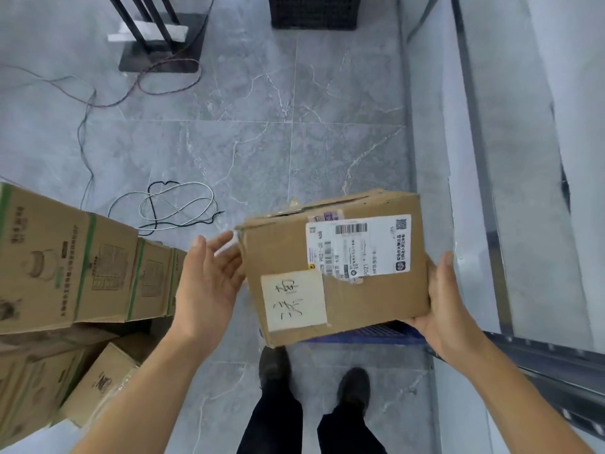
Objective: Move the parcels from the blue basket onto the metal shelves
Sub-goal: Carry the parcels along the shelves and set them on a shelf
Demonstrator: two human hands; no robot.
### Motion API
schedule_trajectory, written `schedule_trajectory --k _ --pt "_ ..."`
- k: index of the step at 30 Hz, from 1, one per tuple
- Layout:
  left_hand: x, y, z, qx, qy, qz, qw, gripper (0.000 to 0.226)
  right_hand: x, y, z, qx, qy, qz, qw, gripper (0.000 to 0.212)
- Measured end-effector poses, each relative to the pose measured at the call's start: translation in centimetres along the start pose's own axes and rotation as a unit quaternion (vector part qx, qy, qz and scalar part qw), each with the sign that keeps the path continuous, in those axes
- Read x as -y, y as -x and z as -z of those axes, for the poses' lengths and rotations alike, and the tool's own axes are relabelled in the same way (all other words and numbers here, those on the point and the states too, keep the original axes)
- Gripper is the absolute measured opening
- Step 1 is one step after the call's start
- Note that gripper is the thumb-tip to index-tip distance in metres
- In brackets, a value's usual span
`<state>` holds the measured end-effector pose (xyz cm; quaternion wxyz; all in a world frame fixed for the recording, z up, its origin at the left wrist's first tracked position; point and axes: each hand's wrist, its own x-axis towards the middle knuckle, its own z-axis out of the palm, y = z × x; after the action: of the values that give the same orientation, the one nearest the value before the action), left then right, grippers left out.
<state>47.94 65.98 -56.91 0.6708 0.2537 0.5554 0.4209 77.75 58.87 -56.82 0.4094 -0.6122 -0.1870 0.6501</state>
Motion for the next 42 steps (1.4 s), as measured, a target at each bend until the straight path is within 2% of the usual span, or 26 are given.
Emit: schedule_trajectory --k 2,4,6,12,16,18,23,25,27,30,34,37,39,40,42 --pt "-1.1 0.7 -1.2 0.006 -0.033 -0.012 0.999 0.064 0.5 1.4 0.0 0.010 0.012 -0.011 1.000 0.077" --pt "-1.9 1.4 -1.9 0.025 -0.070 -0.011 0.997 0.066 0.7 2.4 0.5 0.016 0.053 -0.015 0.998 0.095" --pt "-2.6 2.2 -2.4 0.038 -0.090 0.000 0.995 0.067 1.0 3.5 0.9 0.009 0.076 -0.008 0.997 0.102" --pt "-3.4 4.8 -3.3 0.089 -0.123 0.017 0.988 0.061 2.5 5.9 0.6 -0.020 -0.011 0.051 0.998 0.109" --pt "-4.6 7.5 -5.0 0.046 -0.078 -0.013 0.996 0.046 4.6 7.6 1.0 -0.035 -0.101 0.078 0.991 0.078" --pt "-5.7 9.0 -5.5 0.024 -0.037 -0.017 0.999 0.047 6.0 8.9 1.4 -0.045 -0.153 0.069 0.985 0.065" --pt "-8.9 11.3 -6.9 -0.004 0.006 -0.031 0.999 0.069 9.1 13.4 2.0 0.033 -0.107 0.003 0.994 0.090" --pt "-11.0 12.9 -8.4 0.007 -0.002 -0.043 0.999 0.071 10.3 16.1 2.2 0.073 -0.095 0.008 0.993 0.093" --pt "-11.7 13.2 -9.0 0.019 0.011 -0.052 0.998 0.069 10.2 16.8 2.0 0.052 -0.090 0.014 0.994 0.090" --pt "-13.0 14.9 -9.8 0.014 0.089 -0.059 0.994 0.061 10.9 18.5 1.9 0.043 -0.127 0.023 0.991 0.094" --pt "-14.4 17.5 -11.6 0.046 0.117 -0.087 0.988 0.051 12.6 20.8 0.9 0.033 -0.144 0.054 0.988 0.072" --pt "-14.8 19.1 -12.7 0.087 0.068 -0.098 0.989 0.059 13.3 21.6 -0.1 0.070 -0.097 0.078 0.990 0.099" --pt "-14.9 20.1 -13.0 0.100 0.029 -0.101 0.989 0.062 13.6 22.1 -0.8 0.085 -0.054 0.092 0.991 0.106" --pt "-14.8 20.3 -13.0 0.099 0.015 -0.102 0.990 0.058 13.9 22.4 -1.1 0.082 -0.017 0.094 0.992 0.103" --pt "-14.9 20.6 -12.7 0.096 -0.008 -0.105 0.990 0.048 14.2 22.7 -1.3 0.066 0.064 0.105 0.990 0.078"
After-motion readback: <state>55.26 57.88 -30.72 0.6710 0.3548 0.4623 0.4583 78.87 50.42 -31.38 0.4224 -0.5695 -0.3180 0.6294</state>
